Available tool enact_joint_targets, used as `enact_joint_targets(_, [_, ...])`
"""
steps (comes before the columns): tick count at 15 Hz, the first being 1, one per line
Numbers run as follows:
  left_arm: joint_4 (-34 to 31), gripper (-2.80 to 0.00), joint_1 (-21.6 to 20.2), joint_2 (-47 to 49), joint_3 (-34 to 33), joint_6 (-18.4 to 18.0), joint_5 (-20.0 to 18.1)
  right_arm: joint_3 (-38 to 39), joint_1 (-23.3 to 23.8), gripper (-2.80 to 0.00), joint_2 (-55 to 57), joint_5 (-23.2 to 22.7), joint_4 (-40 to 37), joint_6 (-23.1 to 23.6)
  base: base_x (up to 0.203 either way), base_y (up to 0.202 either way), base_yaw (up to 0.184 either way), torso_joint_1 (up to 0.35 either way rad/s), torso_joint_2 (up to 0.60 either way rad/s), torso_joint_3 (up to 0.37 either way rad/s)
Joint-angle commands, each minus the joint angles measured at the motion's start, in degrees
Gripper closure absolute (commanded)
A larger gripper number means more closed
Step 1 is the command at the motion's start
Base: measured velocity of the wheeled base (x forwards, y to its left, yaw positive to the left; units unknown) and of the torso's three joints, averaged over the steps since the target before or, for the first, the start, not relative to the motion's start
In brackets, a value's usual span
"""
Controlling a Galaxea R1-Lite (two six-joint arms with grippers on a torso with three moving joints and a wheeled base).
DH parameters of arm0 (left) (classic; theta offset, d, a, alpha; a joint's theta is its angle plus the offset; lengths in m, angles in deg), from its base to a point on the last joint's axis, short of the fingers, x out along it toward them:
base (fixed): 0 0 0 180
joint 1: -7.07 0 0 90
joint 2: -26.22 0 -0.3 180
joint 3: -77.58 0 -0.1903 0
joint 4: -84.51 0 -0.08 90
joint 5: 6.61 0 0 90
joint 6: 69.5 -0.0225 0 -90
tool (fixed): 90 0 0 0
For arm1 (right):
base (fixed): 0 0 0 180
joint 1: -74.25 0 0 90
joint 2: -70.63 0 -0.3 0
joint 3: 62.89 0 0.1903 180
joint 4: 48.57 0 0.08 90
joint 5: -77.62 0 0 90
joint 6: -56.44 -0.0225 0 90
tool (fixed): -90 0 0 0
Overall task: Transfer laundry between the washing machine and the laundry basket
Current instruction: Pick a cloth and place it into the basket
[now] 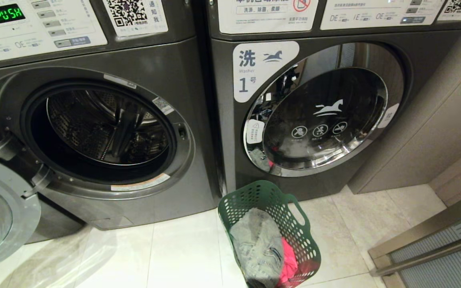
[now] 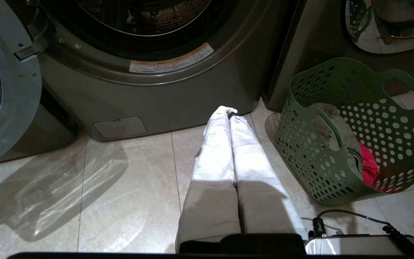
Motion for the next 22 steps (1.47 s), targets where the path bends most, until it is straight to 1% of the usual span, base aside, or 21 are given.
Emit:
enact_joint_targets(1, [-0.07, 0.00, -0.01, 0.11, 0.00, 0.09, 0.03, 0.00, -0.02, 0.00, 0.09, -0.02, 0.01, 0.03, 0.000, 0.000, 0.000, 0.000, 0.00, 0.000])
enact_joint_targets(12, [0.10, 0.00, -0.01, 0.09, 0.00, 0.09, 0.10, 0.00, -0.02, 0.00, 0.09, -0.02, 0.01, 0.12, 0.000, 0.000, 0.000, 0.000, 0.00, 0.000])
enact_joint_targets(22, [0.10, 0.00, -0.01, 0.11, 0.00, 0.09, 0.12, 0.00, -0.02, 0.00, 0.09, -0.02, 0.10, 0.03, 0.000, 0.000, 0.000, 0.002, 0.00, -0.170])
